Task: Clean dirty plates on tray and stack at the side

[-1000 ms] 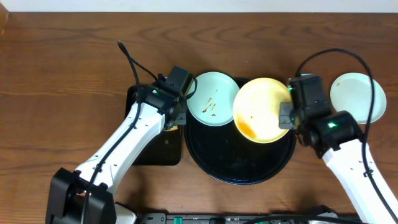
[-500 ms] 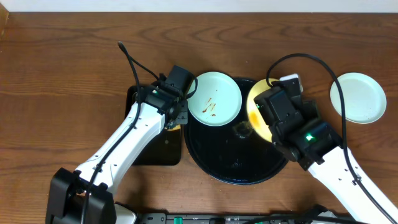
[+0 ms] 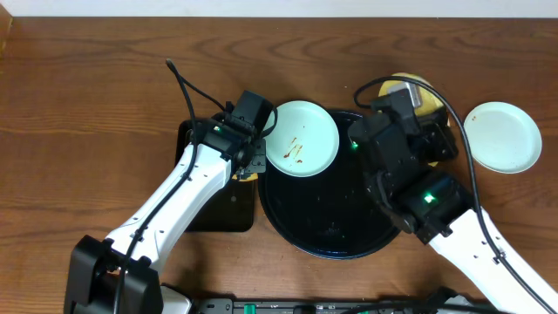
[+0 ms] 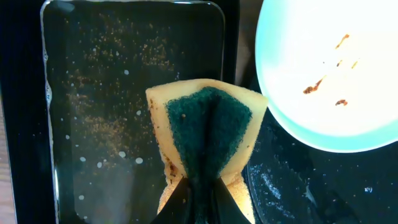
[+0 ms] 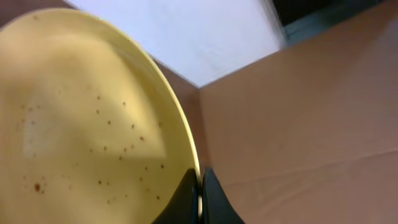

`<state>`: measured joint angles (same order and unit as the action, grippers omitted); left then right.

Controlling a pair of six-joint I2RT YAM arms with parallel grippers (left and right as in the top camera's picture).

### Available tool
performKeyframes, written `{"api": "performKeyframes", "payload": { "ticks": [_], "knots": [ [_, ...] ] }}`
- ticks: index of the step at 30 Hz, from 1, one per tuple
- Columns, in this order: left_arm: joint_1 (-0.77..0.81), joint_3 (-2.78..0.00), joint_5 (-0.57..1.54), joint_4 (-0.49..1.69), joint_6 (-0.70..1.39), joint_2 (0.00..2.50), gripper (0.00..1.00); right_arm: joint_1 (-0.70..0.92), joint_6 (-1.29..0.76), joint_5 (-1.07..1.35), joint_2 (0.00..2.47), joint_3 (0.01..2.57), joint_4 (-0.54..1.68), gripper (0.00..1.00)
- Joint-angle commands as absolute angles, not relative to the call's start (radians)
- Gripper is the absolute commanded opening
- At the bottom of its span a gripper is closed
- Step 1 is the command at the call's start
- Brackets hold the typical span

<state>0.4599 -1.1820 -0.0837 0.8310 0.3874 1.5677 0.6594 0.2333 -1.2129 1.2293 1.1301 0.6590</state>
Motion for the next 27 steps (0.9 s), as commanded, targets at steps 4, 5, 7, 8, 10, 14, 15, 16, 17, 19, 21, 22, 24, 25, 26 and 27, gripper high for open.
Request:
{"api": "performKeyframes", "payload": {
  "ticks": [4, 5, 7, 8, 10, 14, 15, 16, 17, 19, 21, 22, 24, 25, 26, 27],
  "knots": [
    [0.455, -1.173, -0.085, 0.831, 0.374, 1.575, 0.07, 0.705, 0.402, -1.365, 1.224, 1.152, 0.616, 0.01],
    [0.455, -1.173, -0.085, 0.831, 0.374, 1.575, 0.08, 0.705, 0.402, -1.365, 1.224, 1.152, 0.617, 0.01],
    [0.455, -1.173, -0.085, 0.831, 0.374, 1.575, 0.07, 0.706, 0.399, -1.365, 1.224, 1.152, 0.617, 0.01],
    [0.455, -1.173, -0.085, 0.831, 0.374, 1.575, 0.07, 0.706, 0.397, -1.364, 1.224, 1.152, 0.617, 0.01],
    [0.455, -1.173, -0.085, 0.832, 0.374, 1.575, 0.08, 0.706, 0.385, -1.363, 1.224, 1.152, 0.616, 0.01],
    [0.455, -1.173, -0.085, 0.831, 0.374, 1.575, 0.07, 0.699, 0.269, -1.277, 1.224, 1.152, 0.651, 0.01],
    [0.455, -1.173, -0.085, 0.831, 0.374, 1.575, 0.08, 0.691, 0.209, -1.213, 1.224, 1.152, 0.677, 0.01],
    [0.455, -1.173, -0.085, 0.831, 0.374, 1.575, 0.08, 0.68, 0.145, -1.15, 1.224, 1.152, 0.701, 0.01],
    [0.455, -1.173, -0.085, 0.832, 0.374, 1.575, 0.08, 0.663, 0.062, -1.057, 1.224, 1.152, 0.734, 0.01],
    [0.455, -1.173, -0.085, 0.832, 0.374, 1.575, 0.08, 0.608, -0.104, -0.862, 1.227, 1.151, 0.784, 0.01],
    [0.455, -1.173, -0.085, 0.832, 0.374, 1.575, 0.07, 0.544, -0.229, -0.706, 1.235, 1.15, 0.801, 0.01],
    [0.455, -1.173, -0.085, 0.832, 0.374, 1.575, 0.07, 0.499, -0.287, -0.624, 1.243, 1.149, 0.801, 0.01],
    [0.455, -1.173, -0.085, 0.832, 0.374, 1.575, 0.07, 0.418, -0.362, -0.515, 1.26, 1.149, 0.798, 0.01],
    [0.455, -1.173, -0.085, 0.832, 0.374, 1.575, 0.08, 0.381, -0.386, -0.477, 1.269, 1.149, 0.796, 0.01],
    [0.455, -1.173, -0.085, 0.832, 0.374, 1.575, 0.07, 0.336, -0.403, -0.434, 1.279, 1.149, 0.789, 0.01],
    [0.455, -1.173, -0.085, 0.832, 0.374, 1.575, 0.08, 0.299, -0.409, -0.401, 1.289, 1.149, 0.78, 0.01]
  ]
}}
